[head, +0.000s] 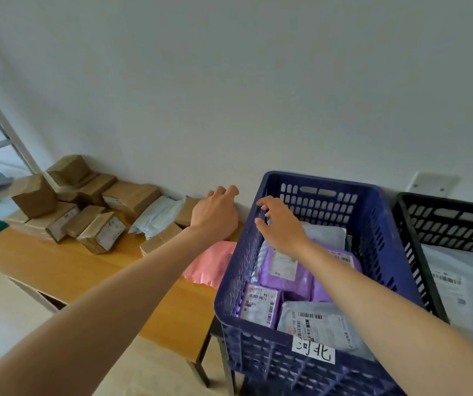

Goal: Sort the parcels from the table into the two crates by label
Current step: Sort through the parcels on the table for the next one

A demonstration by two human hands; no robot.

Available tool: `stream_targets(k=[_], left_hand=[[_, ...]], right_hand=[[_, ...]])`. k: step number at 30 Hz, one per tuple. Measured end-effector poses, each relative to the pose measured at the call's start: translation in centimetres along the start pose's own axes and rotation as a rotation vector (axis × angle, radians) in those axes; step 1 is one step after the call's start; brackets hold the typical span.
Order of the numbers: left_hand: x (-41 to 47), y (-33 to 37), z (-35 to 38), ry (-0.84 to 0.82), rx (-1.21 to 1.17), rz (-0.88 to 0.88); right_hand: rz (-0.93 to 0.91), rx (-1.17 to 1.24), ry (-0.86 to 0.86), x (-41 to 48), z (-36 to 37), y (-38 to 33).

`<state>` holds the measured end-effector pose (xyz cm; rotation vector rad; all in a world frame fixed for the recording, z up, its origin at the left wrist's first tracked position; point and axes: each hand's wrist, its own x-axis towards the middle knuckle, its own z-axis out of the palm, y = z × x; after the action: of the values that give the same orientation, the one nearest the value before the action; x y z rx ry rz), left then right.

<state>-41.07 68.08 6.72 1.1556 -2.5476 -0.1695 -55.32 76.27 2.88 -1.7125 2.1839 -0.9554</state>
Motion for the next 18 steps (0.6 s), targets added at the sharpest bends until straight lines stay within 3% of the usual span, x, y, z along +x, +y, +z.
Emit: stream_targets(k=[9,18], left_hand=[[0.7,-10.7,-1.2,-0.062,-0.077,0.066],[-1.5,-20.2,1.1,-0.213,-0.136,0.119]], right_hand=[[0.14,-0.034,0.126,1.9,6.9,-7.3],[0.395,0.104,0.237,1.0,15.2,-11.4]])
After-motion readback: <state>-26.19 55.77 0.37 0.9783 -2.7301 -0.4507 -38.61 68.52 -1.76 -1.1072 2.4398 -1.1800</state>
